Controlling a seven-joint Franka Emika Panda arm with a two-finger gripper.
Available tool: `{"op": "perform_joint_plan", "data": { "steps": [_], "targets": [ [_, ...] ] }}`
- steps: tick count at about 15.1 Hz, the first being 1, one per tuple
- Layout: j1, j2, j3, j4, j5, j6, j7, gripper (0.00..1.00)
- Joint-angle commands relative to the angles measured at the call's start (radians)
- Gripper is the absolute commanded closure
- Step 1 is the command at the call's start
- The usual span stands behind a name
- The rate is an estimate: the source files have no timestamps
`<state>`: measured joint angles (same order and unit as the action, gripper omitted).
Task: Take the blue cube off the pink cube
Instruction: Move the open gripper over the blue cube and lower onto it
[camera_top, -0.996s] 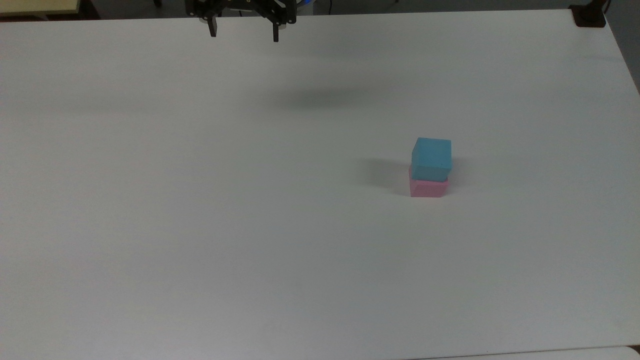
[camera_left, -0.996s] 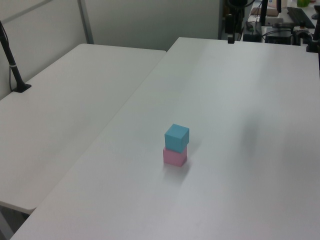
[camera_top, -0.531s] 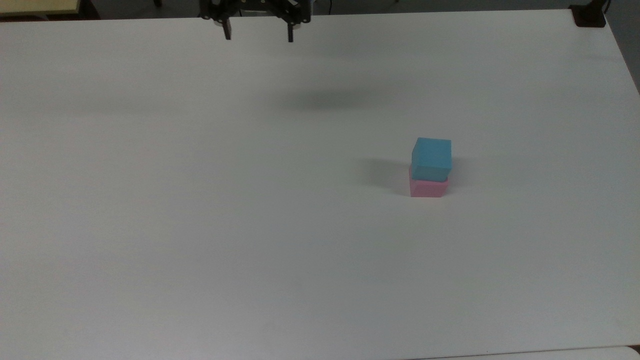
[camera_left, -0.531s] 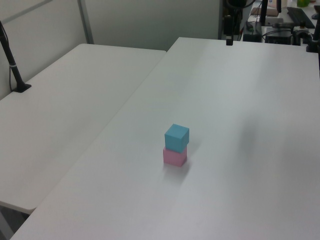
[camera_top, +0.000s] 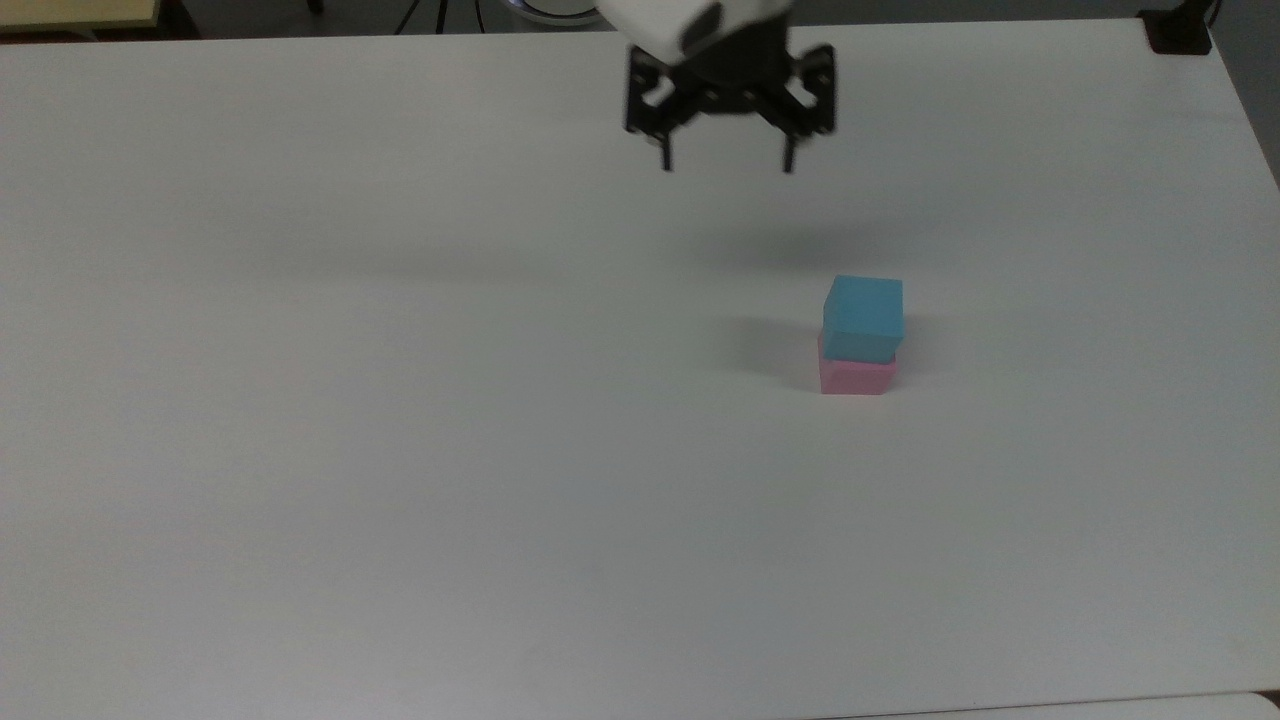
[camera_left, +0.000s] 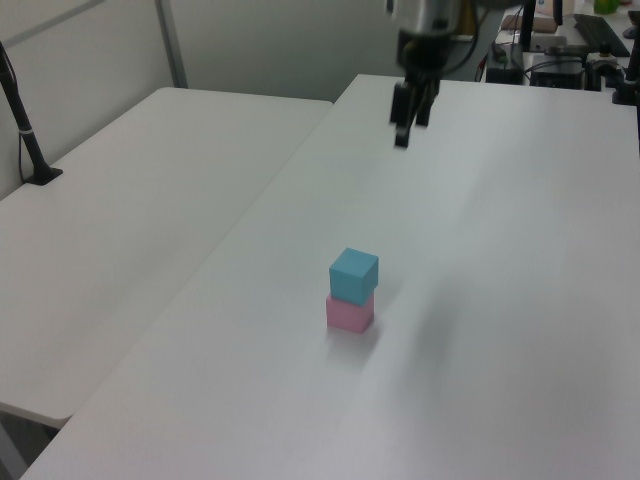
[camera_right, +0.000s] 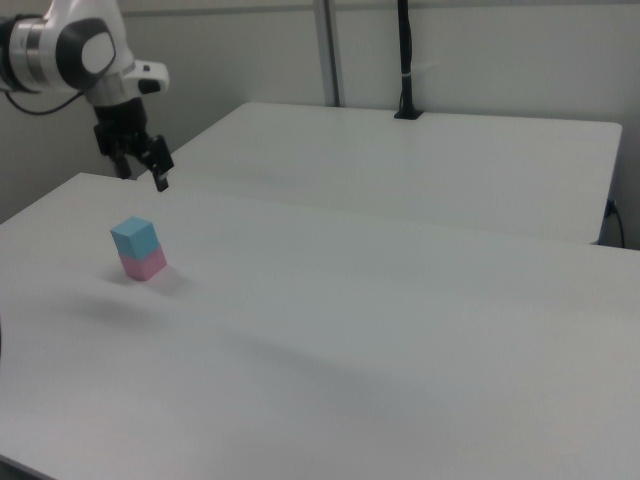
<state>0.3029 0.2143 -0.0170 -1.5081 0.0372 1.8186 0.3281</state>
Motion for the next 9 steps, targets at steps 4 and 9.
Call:
{"op": "perform_joint_plan", "data": {
  "steps": [4, 9],
  "targets": [
    [0.134, 0.183, -0.011, 0.048, -0.007, 0.109, 0.164, 0.0],
    [0.17, 0.26, -0.011, 0.052, -0.005, 0.234, 0.218, 0.0]
  ]
}}
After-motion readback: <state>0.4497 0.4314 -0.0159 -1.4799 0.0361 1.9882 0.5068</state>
